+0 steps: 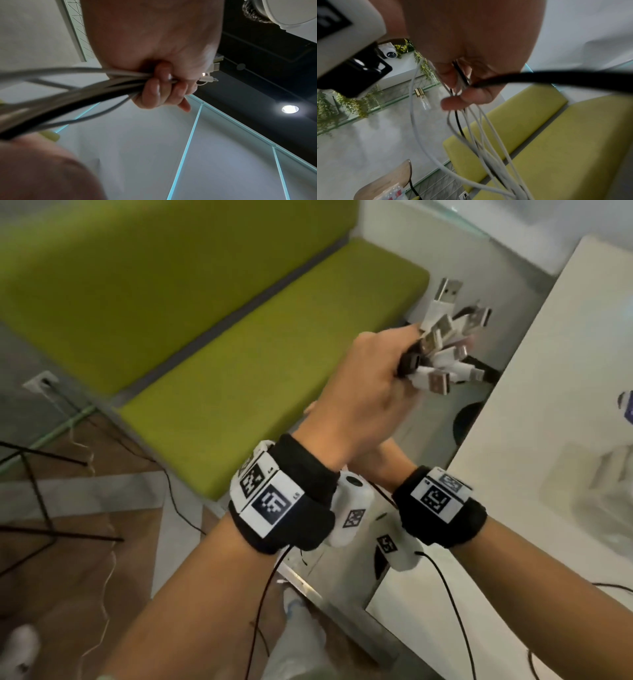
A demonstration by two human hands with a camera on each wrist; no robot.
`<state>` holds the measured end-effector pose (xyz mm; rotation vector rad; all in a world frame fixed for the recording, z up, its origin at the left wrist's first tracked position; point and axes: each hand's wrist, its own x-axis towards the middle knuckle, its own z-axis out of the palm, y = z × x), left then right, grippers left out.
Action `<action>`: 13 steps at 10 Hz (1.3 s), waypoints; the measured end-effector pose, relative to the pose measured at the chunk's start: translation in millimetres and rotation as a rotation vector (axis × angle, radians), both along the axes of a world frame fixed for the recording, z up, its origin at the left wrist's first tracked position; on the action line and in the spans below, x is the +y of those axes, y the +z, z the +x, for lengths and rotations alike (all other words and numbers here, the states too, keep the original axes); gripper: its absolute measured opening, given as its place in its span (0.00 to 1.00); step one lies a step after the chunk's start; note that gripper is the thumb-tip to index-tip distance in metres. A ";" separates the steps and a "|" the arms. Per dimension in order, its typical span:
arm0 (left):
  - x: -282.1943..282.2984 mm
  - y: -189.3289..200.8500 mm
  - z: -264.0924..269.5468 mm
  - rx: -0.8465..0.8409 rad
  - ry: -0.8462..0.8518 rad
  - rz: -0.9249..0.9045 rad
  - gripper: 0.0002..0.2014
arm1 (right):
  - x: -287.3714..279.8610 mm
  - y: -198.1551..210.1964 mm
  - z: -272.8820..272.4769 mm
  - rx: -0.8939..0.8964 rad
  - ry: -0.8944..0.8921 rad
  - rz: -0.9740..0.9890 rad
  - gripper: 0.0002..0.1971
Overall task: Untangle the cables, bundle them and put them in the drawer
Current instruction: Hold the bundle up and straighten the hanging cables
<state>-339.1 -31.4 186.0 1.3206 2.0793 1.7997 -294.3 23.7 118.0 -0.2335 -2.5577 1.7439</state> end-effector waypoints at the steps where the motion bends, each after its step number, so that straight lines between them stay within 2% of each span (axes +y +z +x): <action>1: -25.0 12.0 -19.0 0.005 0.001 0.005 0.09 | -16.1 -0.9 -21.5 -0.064 0.033 0.056 0.16; 2: -55.7 15.0 -39.1 -0.045 0.060 -0.033 0.06 | -35.5 1.8 -43.3 -0.123 0.134 -0.013 0.24; 3: -87.5 13.7 -61.6 -0.099 0.097 -0.013 0.09 | -66.1 2.1 -76.4 -0.072 0.173 0.055 0.13; 4: -115.0 15.7 -78.1 -0.112 0.154 0.051 0.04 | -92.0 12.3 -107.1 0.068 0.257 0.126 0.10; 5: -132.9 19.9 -87.1 -0.120 0.205 0.169 0.09 | -99.4 24.6 -138.6 0.051 0.291 0.100 0.21; 6: -142.8 28.5 -95.6 -0.245 0.117 0.339 0.06 | -104.3 38.3 -162.0 0.030 0.330 0.137 0.16; 7: -143.1 23.5 -98.9 -0.258 0.150 0.285 0.04 | -105.3 17.6 -159.1 0.093 0.413 0.231 0.04; 8: -143.8 7.6 -97.3 -0.282 0.185 0.214 0.08 | -84.1 -22.5 -134.7 0.011 0.423 0.255 0.06; 9: -143.3 -1.6 -96.7 -0.295 0.166 0.169 0.09 | -54.0 -65.3 -102.8 -0.213 0.425 0.556 0.17; 10: -134.8 -0.6 -93.5 -0.287 0.133 0.136 0.10 | -25.4 -98.2 -79.0 -0.536 0.466 0.973 0.27; 11: -126.2 -0.9 -84.1 -0.284 0.094 0.141 0.14 | -4.8 -104.5 -79.6 -0.755 0.403 0.995 0.35; 12: -119.7 -3.2 -74.0 -0.256 0.076 0.149 0.08 | 8.3 -95.3 -88.6 -0.884 0.316 0.700 0.37; 13: -118.0 0.3 -70.4 -0.331 0.013 0.160 0.04 | 9.4 -77.0 -97.7 -0.679 0.386 0.614 0.24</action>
